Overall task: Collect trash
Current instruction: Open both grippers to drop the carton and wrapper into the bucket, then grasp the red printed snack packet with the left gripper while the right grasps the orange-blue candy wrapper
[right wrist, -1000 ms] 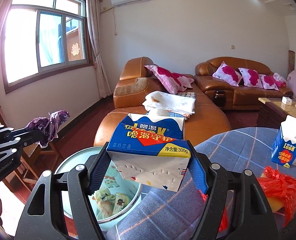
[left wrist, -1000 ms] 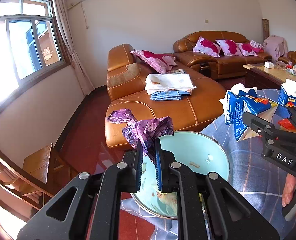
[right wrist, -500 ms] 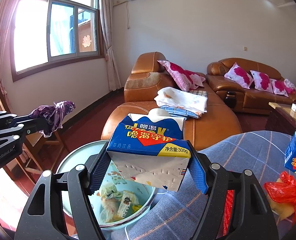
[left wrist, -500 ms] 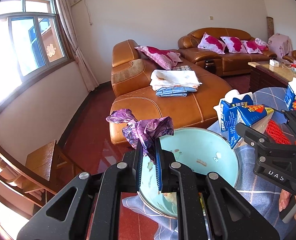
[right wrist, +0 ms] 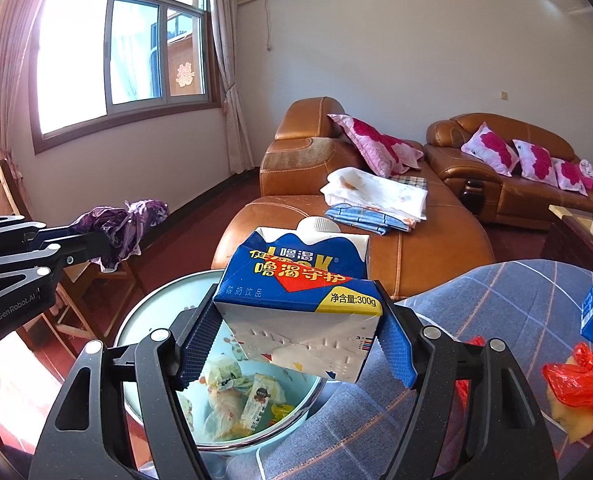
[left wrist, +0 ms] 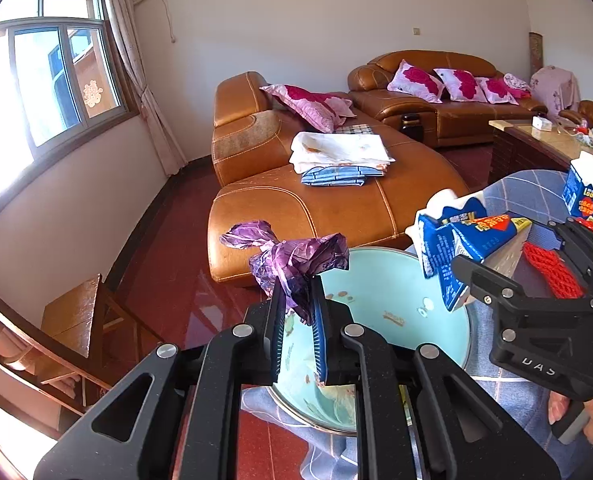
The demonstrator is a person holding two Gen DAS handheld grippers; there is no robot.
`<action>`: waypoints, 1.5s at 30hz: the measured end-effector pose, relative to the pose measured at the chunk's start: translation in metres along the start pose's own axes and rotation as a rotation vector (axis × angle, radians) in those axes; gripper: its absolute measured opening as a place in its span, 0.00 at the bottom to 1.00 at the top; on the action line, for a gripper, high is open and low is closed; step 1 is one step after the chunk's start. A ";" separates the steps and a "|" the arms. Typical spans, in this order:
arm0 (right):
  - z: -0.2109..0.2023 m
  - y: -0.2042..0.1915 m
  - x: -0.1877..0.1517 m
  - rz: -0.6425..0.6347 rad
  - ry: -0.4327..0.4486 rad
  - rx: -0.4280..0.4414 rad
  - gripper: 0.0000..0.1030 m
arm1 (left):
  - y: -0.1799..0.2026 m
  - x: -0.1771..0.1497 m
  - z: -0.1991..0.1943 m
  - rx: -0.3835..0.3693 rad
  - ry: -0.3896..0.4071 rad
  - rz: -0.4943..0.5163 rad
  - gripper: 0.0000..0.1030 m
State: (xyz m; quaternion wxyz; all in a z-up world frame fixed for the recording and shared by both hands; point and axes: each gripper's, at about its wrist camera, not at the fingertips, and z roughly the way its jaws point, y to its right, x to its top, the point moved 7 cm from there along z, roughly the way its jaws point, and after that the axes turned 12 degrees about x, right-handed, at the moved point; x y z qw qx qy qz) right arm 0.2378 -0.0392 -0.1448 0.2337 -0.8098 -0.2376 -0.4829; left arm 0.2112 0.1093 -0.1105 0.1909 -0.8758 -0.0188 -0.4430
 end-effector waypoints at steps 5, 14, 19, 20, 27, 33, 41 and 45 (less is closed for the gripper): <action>0.001 0.001 0.000 0.011 -0.002 0.022 0.74 | 0.006 -0.002 0.000 -0.047 -0.011 -0.007 0.30; -0.003 0.006 -0.002 0.029 0.005 -0.008 0.75 | 0.004 -0.004 0.004 -0.030 -0.015 -0.017 0.40; -0.008 0.010 -0.004 0.040 0.002 -0.053 0.75 | 0.006 -0.005 0.003 -0.029 -0.012 -0.021 0.45; -0.009 0.012 -0.005 0.044 -0.001 -0.065 0.75 | 0.007 -0.006 0.003 -0.031 -0.013 -0.019 0.46; -0.035 0.025 -0.013 0.071 -0.021 -0.184 0.75 | 0.023 -0.012 -0.005 -0.073 -0.018 -0.005 0.48; -0.091 0.042 -0.026 0.107 -0.015 -0.297 0.75 | 0.065 -0.017 -0.021 -0.163 -0.017 0.045 0.54; -0.191 0.091 -0.067 0.230 -0.007 -0.523 0.75 | 0.143 -0.018 -0.063 -0.310 0.031 0.149 0.61; -0.238 0.114 -0.088 0.306 0.005 -0.627 0.76 | 0.179 -0.021 -0.083 -0.365 0.060 0.199 0.64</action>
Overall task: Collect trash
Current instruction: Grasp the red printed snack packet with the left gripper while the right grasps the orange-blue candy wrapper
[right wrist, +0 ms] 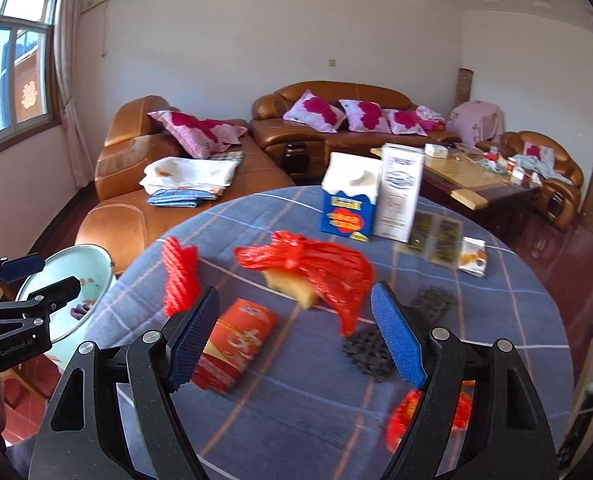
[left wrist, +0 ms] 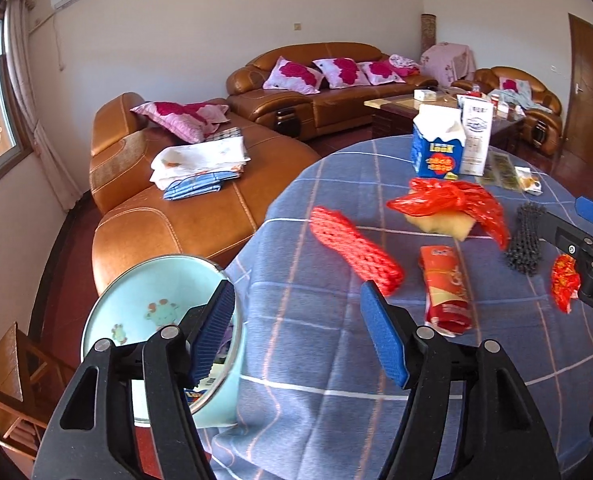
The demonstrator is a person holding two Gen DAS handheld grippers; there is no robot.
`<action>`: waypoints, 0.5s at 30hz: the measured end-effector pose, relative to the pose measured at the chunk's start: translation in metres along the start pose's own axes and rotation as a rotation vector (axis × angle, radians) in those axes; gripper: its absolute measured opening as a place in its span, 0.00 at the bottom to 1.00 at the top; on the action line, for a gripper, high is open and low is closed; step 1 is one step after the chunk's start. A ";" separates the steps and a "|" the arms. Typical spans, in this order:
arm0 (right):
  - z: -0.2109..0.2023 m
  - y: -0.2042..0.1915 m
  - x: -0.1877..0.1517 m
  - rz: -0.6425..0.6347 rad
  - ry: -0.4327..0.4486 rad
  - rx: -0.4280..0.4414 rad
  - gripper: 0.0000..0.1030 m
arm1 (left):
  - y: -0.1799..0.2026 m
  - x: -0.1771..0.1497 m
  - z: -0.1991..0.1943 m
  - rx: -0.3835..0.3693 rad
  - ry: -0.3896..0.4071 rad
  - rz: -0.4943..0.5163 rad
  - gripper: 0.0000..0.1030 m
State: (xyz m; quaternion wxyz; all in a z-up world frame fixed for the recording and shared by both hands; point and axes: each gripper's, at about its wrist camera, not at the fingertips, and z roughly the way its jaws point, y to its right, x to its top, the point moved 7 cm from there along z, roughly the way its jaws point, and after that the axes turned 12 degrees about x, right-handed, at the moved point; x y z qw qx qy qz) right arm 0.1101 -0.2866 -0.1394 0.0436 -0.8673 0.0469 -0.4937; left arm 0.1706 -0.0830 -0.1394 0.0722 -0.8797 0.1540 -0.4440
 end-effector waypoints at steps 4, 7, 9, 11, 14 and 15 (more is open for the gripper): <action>-0.020 0.038 -0.011 0.055 0.015 -0.087 0.80 | 0.034 0.002 -0.001 -0.037 0.003 0.049 0.64; -0.026 0.059 -0.024 0.110 0.002 -0.116 0.81 | 0.055 0.001 0.001 -0.056 0.002 0.076 0.65; -0.027 0.065 -0.030 0.129 -0.007 -0.122 0.81 | 0.069 0.002 0.002 -0.077 0.000 0.086 0.65; -0.029 0.069 -0.034 0.133 -0.013 -0.136 0.81 | 0.082 0.001 0.005 -0.085 -0.004 0.103 0.65; -0.032 0.076 -0.039 0.150 -0.016 -0.149 0.81 | 0.099 -0.002 0.012 -0.098 -0.022 0.131 0.65; -0.034 0.078 -0.041 0.157 -0.016 -0.153 0.81 | 0.104 -0.003 0.014 -0.107 -0.027 0.141 0.65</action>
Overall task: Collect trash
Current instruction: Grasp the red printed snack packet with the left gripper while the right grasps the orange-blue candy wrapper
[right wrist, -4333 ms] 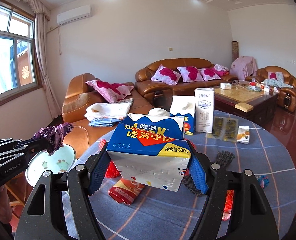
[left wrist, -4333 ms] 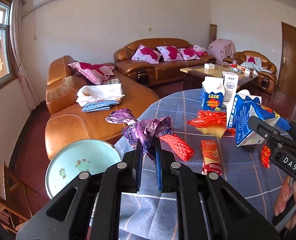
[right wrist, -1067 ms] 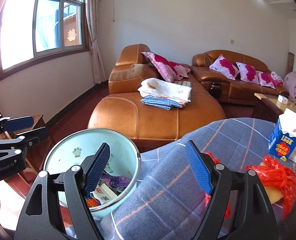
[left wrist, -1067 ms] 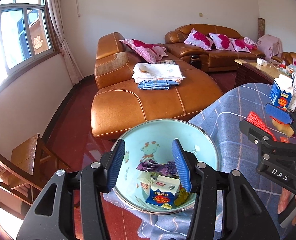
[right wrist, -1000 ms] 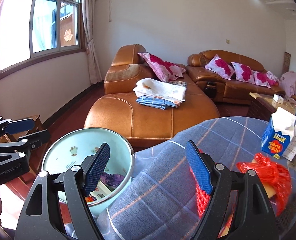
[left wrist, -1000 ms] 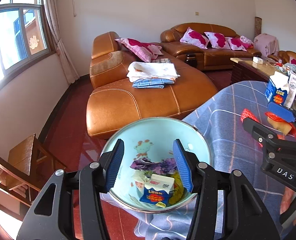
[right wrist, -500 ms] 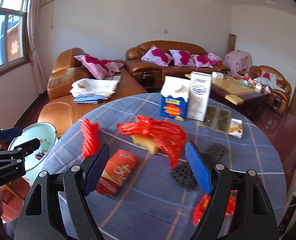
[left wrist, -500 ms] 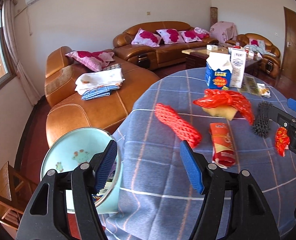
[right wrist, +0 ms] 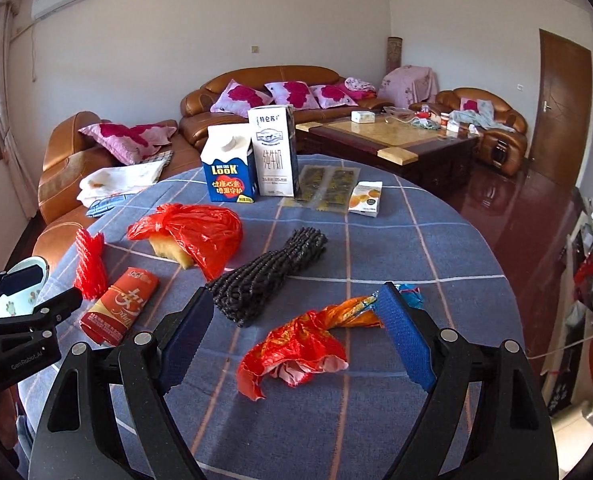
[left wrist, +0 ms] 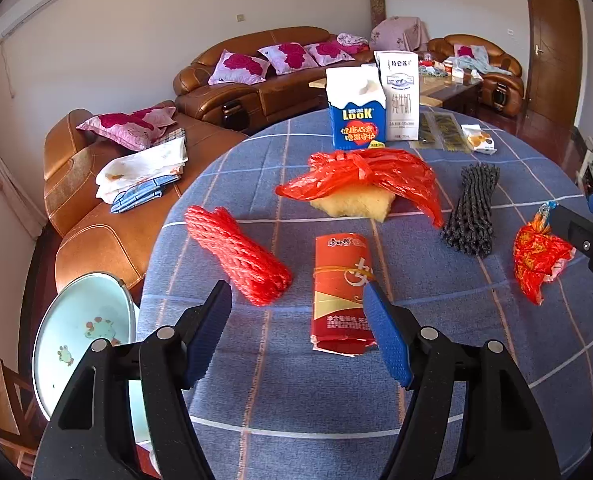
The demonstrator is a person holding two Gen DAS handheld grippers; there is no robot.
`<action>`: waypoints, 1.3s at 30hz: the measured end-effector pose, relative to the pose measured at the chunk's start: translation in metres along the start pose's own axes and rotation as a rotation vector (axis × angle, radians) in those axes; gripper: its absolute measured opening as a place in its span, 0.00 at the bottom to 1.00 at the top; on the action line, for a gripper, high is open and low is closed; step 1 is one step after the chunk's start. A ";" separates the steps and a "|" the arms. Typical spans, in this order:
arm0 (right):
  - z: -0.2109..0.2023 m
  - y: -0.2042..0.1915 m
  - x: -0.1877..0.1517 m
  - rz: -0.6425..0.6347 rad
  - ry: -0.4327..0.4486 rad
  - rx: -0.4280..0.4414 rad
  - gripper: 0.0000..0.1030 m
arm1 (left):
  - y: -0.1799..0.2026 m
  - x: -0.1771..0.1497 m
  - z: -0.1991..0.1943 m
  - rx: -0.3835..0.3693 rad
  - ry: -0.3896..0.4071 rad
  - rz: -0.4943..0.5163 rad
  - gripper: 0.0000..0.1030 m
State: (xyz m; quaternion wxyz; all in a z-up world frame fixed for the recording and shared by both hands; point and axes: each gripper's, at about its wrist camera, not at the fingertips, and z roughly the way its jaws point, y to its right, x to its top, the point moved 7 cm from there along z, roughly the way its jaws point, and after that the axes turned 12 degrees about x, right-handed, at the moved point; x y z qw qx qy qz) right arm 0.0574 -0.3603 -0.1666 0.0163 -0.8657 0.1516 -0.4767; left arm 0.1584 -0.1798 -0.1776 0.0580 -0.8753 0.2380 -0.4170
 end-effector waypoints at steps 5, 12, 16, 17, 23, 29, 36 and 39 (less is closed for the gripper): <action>0.000 0.011 -0.005 0.030 -0.006 -0.020 0.81 | 0.018 0.000 0.009 -0.033 -0.022 0.025 0.70; 0.006 0.014 -0.013 0.046 -0.023 -0.017 0.81 | 0.028 -0.010 0.031 -0.067 -0.106 0.029 0.69; 0.007 0.017 -0.016 0.054 -0.026 -0.021 0.82 | 0.033 -0.013 0.033 -0.109 -0.123 0.043 0.49; 0.007 0.017 -0.016 0.055 -0.027 -0.021 0.82 | 0.035 -0.015 0.035 -0.121 -0.136 0.045 0.44; 0.007 0.017 -0.017 0.060 -0.025 -0.022 0.82 | 0.034 -0.016 0.029 -0.147 -0.121 0.041 0.42; 0.004 0.016 -0.016 0.066 -0.025 -0.011 0.82 | 0.029 -0.019 0.011 -0.137 -0.072 0.039 0.42; 0.022 0.013 -0.019 0.084 -0.092 0.024 0.70 | 0.017 -0.016 -0.008 -0.110 -0.014 0.028 0.42; 0.028 0.013 -0.023 0.094 -0.128 0.033 0.66 | 0.013 -0.015 -0.013 -0.108 -0.003 0.021 0.42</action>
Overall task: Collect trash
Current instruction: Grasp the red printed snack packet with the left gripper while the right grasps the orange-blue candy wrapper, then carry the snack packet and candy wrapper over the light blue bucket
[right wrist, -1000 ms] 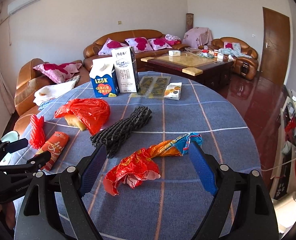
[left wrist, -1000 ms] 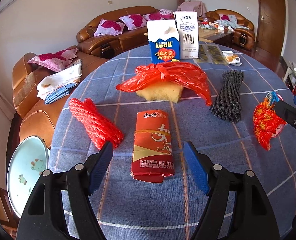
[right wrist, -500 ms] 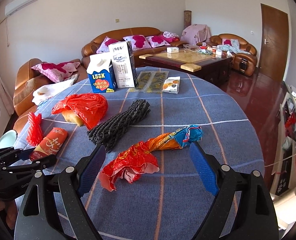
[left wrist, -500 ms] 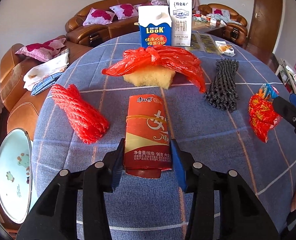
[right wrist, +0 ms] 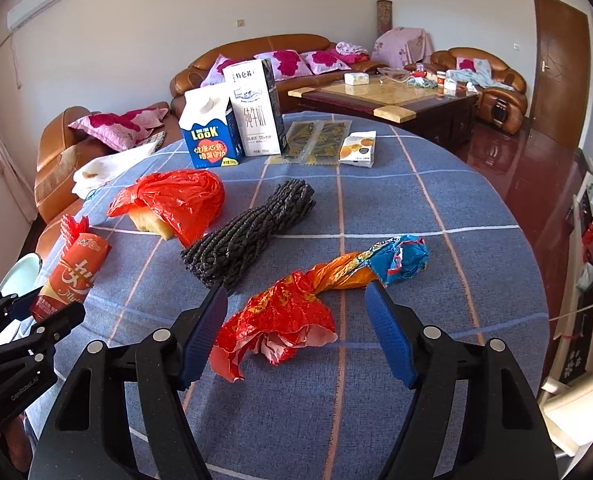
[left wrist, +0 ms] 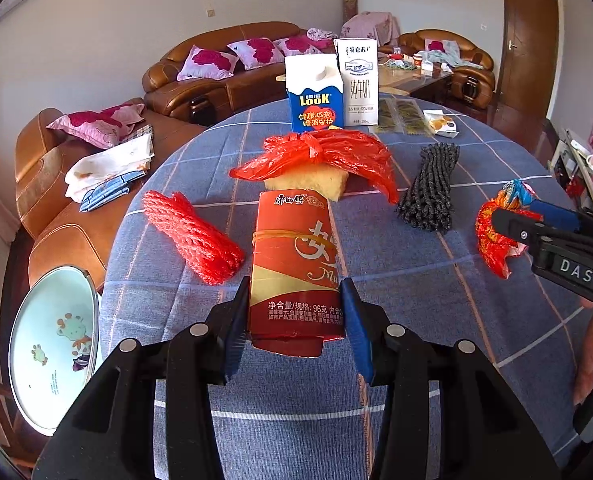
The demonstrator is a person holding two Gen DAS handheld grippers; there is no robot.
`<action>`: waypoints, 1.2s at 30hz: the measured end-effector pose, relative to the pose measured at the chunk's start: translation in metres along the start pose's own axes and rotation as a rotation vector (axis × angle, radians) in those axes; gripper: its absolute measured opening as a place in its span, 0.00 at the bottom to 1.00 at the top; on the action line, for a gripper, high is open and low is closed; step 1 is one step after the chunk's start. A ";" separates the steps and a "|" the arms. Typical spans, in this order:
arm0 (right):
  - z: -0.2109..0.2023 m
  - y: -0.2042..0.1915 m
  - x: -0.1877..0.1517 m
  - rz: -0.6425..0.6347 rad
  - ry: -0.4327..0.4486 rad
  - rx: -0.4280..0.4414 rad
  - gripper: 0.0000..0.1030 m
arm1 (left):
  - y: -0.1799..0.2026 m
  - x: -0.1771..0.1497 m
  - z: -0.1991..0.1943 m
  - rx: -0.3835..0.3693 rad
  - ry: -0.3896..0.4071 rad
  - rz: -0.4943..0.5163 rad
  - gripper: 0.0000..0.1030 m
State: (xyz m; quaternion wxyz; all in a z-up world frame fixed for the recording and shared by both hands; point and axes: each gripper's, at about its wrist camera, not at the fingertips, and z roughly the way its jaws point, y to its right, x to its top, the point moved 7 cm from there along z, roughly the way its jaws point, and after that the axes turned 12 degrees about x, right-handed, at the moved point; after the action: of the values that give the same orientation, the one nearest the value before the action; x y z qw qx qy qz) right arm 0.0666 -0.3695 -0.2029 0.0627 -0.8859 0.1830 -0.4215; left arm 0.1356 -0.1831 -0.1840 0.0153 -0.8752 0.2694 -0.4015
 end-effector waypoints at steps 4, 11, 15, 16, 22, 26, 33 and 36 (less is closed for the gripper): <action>0.009 0.000 -0.010 0.022 -0.056 0.051 0.34 | -0.008 -0.001 -0.009 -0.001 0.013 -0.022 0.42; -0.005 -0.011 -0.013 -0.021 -0.022 0.086 0.13 | -0.030 0.000 -0.032 0.019 0.061 -0.074 0.42; -0.021 -0.021 -0.008 -0.057 0.031 0.106 0.12 | -0.048 0.002 -0.042 0.035 0.083 -0.112 0.42; -0.025 -0.026 -0.007 -0.071 0.044 0.110 0.12 | -0.053 0.003 -0.045 0.043 0.089 -0.122 0.42; -0.039 -0.058 0.008 -0.148 0.112 0.174 0.12 | -0.079 0.005 -0.058 0.102 0.125 -0.165 0.42; -0.035 -0.082 0.014 -0.196 0.118 0.218 0.12 | -0.096 0.004 -0.064 0.130 0.131 -0.189 0.42; -0.022 -0.120 0.024 -0.269 0.118 0.294 0.12 | -0.130 0.003 -0.068 0.198 0.134 -0.232 0.42; -0.016 -0.137 0.027 -0.298 0.115 0.324 0.12 | -0.146 0.002 -0.070 0.224 0.131 -0.257 0.42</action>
State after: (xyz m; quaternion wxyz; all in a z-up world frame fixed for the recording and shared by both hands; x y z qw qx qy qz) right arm 0.1067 -0.2525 -0.1364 0.1304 -0.8561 -0.0168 -0.4999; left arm 0.1538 -0.0464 -0.0999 0.0437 -0.8672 0.1093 -0.4839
